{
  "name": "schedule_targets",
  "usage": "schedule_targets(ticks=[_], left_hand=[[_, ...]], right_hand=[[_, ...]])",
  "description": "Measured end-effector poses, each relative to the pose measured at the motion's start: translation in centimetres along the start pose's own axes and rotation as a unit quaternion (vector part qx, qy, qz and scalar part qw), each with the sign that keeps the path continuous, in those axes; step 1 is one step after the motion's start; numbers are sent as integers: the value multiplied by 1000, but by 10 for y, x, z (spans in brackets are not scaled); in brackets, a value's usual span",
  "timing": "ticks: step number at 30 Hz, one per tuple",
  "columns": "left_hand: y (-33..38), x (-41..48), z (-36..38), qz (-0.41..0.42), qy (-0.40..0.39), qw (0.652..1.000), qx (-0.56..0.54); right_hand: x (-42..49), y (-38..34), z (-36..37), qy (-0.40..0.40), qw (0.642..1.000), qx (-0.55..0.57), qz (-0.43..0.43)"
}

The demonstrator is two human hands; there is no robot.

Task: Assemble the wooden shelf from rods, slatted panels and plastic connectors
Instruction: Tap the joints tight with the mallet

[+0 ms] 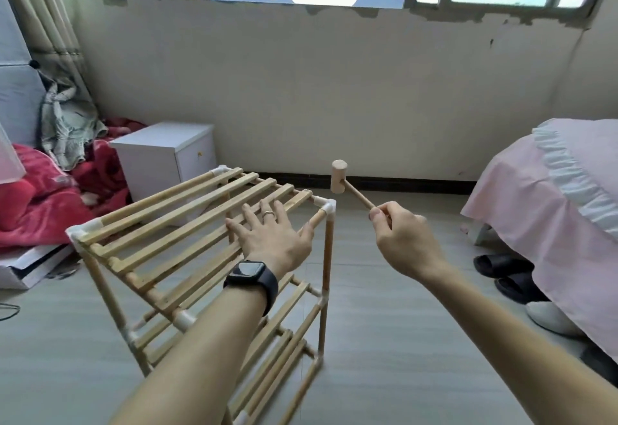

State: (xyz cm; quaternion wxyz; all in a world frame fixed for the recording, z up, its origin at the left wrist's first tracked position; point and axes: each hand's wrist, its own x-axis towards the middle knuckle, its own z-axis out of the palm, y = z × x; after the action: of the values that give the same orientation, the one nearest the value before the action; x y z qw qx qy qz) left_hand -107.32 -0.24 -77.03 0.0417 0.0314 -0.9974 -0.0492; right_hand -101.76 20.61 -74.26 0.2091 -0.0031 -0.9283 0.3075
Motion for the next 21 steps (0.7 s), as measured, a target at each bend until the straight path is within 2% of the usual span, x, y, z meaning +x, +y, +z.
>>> schedule_targets(ticks=[3,6,8,10,11,12,14,15,16,18,19,20,21], left_hand=[[0,2,2,0,6,1000,3],[1,2,2,-1,10,1000,5],[1,1,3,1,12,1000,8],[1,1,4,1,14,1000,9],[1,1,4,1,15,1000,10],[0,2,3,2,17,1000,13],[0,1,3,8,16,1000,15],[0,1,4,9,18,1000,15],[0,1,4,10,19,1000,14],[0,2,5,9,23,1000,12],[0,2,5,8,23,1000,12],[0,2,5,7,21,1000,12],[0,1,4,8,18,1000,10]], right_hand=[[13,2,2,-67,994,-91,5],[23,-1,-2,-62,989,-131,-20],[30,-5,-8,16,996,-72,-53],[31,-9,-8,142,985,22,-93],[30,-10,-7,165,980,46,-101],[30,-9,-4,152,982,40,-106],[30,-8,2,-23,994,-95,-51],[31,-7,3,-74,987,-139,-24],[33,-8,2,-68,987,-146,-22],[30,-14,1,64,994,-48,-74],[29,-15,3,103,991,-27,-85],[29,-16,3,102,990,-49,-88],[29,-18,5,45,991,-107,-62]])
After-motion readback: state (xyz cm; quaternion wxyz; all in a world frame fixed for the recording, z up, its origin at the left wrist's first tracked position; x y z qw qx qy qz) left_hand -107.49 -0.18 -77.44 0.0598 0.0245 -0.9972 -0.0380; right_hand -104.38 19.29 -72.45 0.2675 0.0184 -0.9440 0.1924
